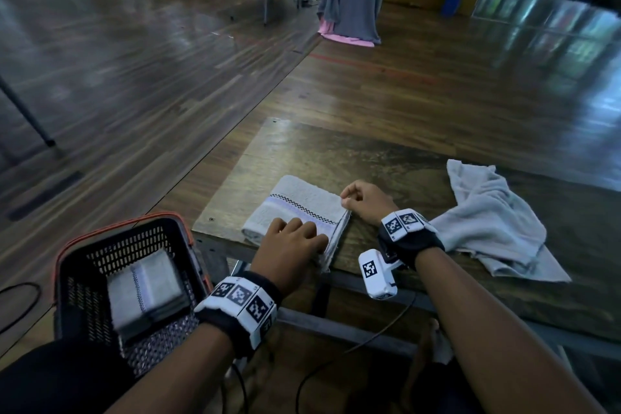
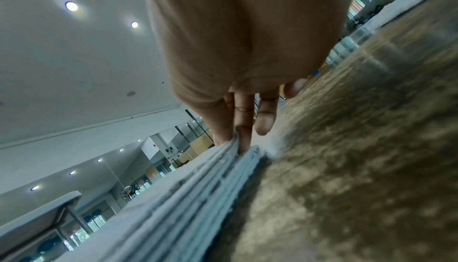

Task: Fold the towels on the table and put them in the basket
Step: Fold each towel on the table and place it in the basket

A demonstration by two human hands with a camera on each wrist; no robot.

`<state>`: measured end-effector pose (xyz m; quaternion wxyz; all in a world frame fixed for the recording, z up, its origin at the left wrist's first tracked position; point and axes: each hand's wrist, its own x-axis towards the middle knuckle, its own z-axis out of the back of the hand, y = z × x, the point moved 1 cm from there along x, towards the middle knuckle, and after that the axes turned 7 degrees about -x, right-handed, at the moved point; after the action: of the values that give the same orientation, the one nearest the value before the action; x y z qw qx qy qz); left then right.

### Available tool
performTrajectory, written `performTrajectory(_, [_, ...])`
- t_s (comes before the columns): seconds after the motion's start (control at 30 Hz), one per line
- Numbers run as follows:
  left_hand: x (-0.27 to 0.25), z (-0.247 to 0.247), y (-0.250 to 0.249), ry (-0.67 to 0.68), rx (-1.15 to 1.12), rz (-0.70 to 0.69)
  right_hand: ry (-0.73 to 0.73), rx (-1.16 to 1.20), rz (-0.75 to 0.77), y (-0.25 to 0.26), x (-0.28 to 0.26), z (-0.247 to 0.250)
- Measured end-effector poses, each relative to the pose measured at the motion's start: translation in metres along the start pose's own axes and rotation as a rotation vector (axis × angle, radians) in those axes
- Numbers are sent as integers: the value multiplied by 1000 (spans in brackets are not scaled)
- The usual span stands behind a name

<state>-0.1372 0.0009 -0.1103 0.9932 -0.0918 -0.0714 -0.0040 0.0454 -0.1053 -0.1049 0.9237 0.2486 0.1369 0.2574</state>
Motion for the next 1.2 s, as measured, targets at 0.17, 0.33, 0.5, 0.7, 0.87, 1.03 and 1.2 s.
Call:
performTrajectory(0.17, [-2,3,3,27,-36,-63,-51,-143,-17,3,0,-3])
performTrajectory(0.33, [0,16,5,69,-101,-113,-121,-511,83,5,-10,-2])
performTrajectory(0.5, [29,41,34,19,-25,34,-105,-648,194,20,-47,-2])
performTrajectory(0.7, [41,42,72,374,25,158,39,-541,432,38,-129,-36])
performTrajectory(0.87, [49,42,65,429,-46,108,76,-571,434,16,-144,-39])
performTrajectory(1.03, [55,39,44,385,-32,168,-49,-472,319,-21,-118,-9])
performTrajectory(1.2, [65,29,18,444,-116,77,-74,-465,186,-52,-88,12])
